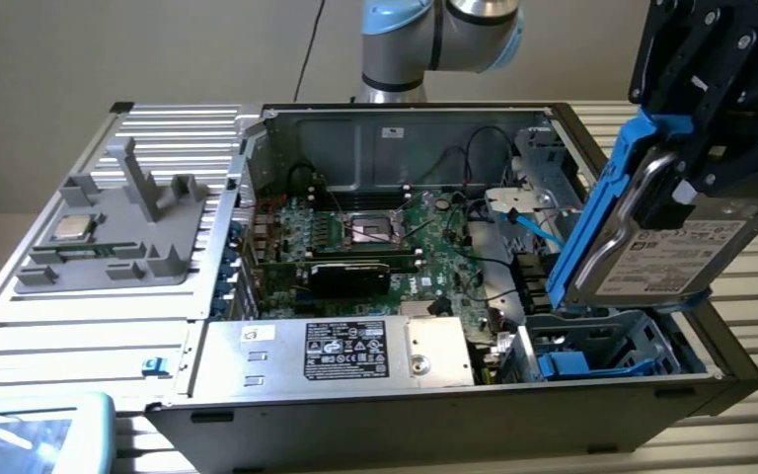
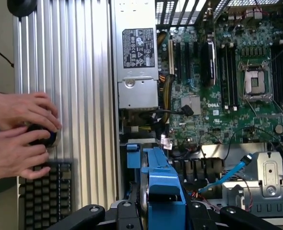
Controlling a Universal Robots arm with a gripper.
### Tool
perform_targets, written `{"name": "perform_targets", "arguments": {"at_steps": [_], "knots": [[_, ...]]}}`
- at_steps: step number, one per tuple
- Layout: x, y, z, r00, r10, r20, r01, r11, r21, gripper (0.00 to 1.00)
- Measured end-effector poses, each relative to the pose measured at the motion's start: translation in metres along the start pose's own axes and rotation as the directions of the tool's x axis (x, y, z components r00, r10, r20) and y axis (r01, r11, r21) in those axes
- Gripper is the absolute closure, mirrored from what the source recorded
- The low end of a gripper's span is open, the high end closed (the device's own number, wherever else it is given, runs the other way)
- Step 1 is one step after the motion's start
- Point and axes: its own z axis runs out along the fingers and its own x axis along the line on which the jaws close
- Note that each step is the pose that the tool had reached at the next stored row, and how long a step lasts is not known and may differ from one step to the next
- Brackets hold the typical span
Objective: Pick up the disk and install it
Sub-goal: 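Insert the disk into the insertion slot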
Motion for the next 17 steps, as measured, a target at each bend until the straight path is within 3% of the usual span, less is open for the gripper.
{"name": "perform_targets", "arguments": {"at_steps": [5, 17], "knots": [[0.003, -0.0005, 0.0090, 1.0000, 0.000, 0.0034, 0.000, 1.0000, -0.0002, 0.63], [0.006, -0.0014, 0.0309, 0.9998, -0.001, 0.0208, 0.001, 1.0000, -0.0013, 0.63]]}}
